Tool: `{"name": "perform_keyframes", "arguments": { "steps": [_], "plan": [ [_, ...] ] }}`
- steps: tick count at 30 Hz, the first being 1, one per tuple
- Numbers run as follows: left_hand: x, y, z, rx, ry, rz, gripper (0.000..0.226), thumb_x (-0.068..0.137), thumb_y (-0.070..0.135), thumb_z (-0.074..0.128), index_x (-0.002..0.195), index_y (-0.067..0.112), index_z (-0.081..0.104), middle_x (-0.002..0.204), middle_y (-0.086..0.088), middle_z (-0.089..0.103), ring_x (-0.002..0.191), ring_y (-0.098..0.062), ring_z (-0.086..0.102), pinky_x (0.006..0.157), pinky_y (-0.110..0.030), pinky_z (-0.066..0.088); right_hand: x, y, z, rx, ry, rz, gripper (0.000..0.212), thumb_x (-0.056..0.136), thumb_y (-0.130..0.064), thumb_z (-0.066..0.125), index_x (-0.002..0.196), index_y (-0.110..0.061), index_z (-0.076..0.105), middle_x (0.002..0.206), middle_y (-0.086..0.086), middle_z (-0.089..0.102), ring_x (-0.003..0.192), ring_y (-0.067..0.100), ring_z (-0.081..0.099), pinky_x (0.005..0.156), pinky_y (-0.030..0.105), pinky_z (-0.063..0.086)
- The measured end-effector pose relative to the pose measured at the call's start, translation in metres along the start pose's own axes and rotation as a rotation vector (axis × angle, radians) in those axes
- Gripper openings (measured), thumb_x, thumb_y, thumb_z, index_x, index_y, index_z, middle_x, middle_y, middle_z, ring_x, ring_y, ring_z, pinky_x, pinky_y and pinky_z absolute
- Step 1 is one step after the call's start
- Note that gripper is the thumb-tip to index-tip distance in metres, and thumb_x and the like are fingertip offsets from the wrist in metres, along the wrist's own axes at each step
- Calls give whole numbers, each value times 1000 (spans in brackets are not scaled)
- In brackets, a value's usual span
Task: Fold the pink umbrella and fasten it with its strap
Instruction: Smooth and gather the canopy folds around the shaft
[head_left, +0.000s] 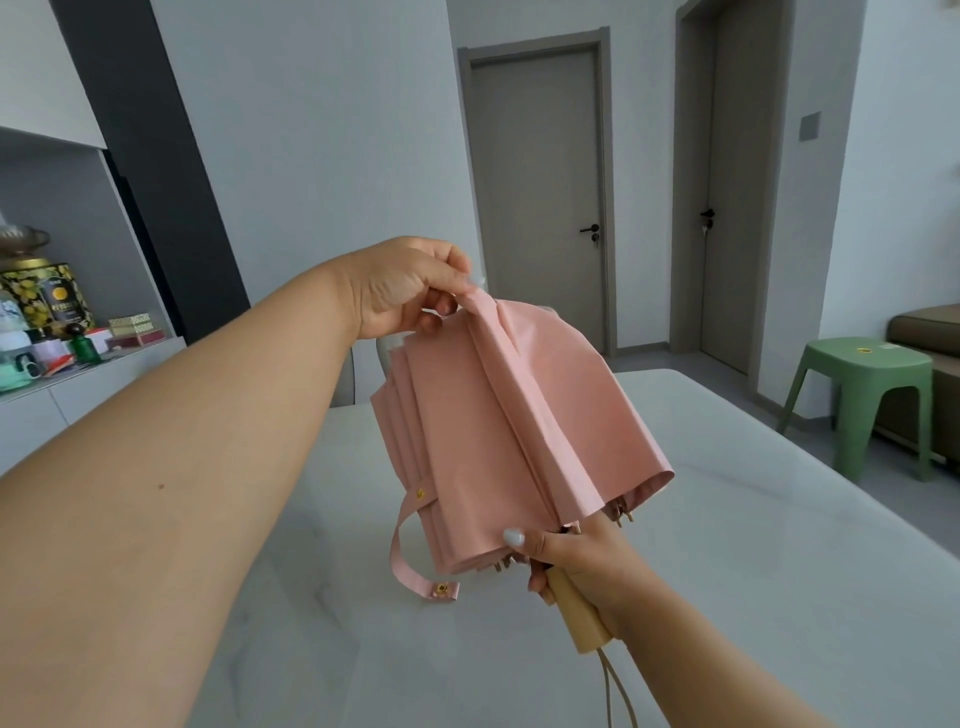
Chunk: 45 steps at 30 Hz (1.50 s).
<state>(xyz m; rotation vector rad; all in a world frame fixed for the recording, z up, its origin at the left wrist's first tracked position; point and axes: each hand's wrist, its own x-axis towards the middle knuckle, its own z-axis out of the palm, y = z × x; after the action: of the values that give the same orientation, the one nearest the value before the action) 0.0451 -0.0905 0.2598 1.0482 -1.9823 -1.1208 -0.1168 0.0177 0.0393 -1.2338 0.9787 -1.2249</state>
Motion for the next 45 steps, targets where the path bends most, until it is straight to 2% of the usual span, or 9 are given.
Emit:
{"name": "perform_keyframes", "arguments": {
  "steps": [7, 13, 17, 23, 29, 32, 37, 42, 45],
  "plan": [
    [-3, -3, -2, -13, 113, 28, 12, 95, 7, 55, 98, 17, 59, 68, 4, 60, 50, -8, 43, 50, -21, 31, 1, 1, 0, 8, -5, 8, 53, 60, -26, 83, 104, -10, 59, 70, 4, 66, 49, 19, 57, 47, 28, 49],
    [-3, -6, -3, 152, 175, -6, 26, 86, -8, 59, 98, 16, 62, 77, 0, 53, 61, -11, 52, 54, -22, 45, 2, 2, -2, -6, -14, -5, 47, 57, -26, 84, 92, -6, 59, 64, 2, 66, 49, 19, 57, 48, 28, 48],
    [-2, -17, -4, 123, 215, -37, 27, 86, -14, 56, 93, 12, 61, 82, -4, 52, 67, -15, 58, 58, -24, 57, 3, 4, -3, -6, -33, -53, 71, 48, -35, 85, 104, -5, 55, 71, 6, 64, 50, 18, 57, 48, 29, 48],
    [4, -25, 22, 141, 478, -121, 22, 80, 21, 73, 86, 10, 55, 88, -9, 59, 69, -23, 63, 75, -36, 57, 5, 7, -1, 2, -39, -96, 75, 41, -39, 85, 105, -13, 56, 73, 3, 65, 50, 17, 57, 48, 30, 48],
    [6, -50, 31, 274, 765, -58, 27, 81, 18, 74, 99, 17, 55, 108, -7, 63, 98, -26, 63, 83, -33, 53, 7, 9, -5, 68, -17, -128, 98, 29, -65, 88, 100, -4, 57, 65, 5, 62, 47, 18, 57, 46, 29, 46],
    [2, -57, 29, 269, 807, -25, 29, 82, 20, 74, 105, 15, 56, 96, 1, 63, 97, -21, 62, 86, -33, 51, 4, 6, -5, 164, -9, -74, 84, 45, -67, 81, 93, -2, 59, 67, 13, 61, 50, 22, 58, 50, 30, 46],
    [-2, -72, 41, 403, 779, 32, 22, 91, 16, 64, 108, 13, 52, 100, -6, 63, 92, -21, 59, 75, -26, 38, 3, 3, -1, 156, 98, 29, 33, 83, -32, 71, 93, -3, 57, 56, 11, 58, 46, 24, 54, 48, 30, 45],
    [-12, -65, 69, 698, 899, 115, 25, 92, 11, 49, 116, 15, 54, 122, -14, 43, 108, -32, 47, 89, -35, 41, 6, 3, 3, 54, 189, 79, 37, 85, -32, 70, 92, 2, 58, 68, 18, 58, 48, 24, 57, 51, 33, 47],
    [-18, -65, 99, 922, 762, 162, 37, 97, 26, 44, 133, 21, 47, 140, -12, 35, 127, -33, 32, 102, -40, 32, 8, 2, 1, 32, 252, 98, 40, 84, -36, 70, 90, 1, 56, 62, 17, 61, 54, 29, 56, 55, 34, 48]
  ]
}}
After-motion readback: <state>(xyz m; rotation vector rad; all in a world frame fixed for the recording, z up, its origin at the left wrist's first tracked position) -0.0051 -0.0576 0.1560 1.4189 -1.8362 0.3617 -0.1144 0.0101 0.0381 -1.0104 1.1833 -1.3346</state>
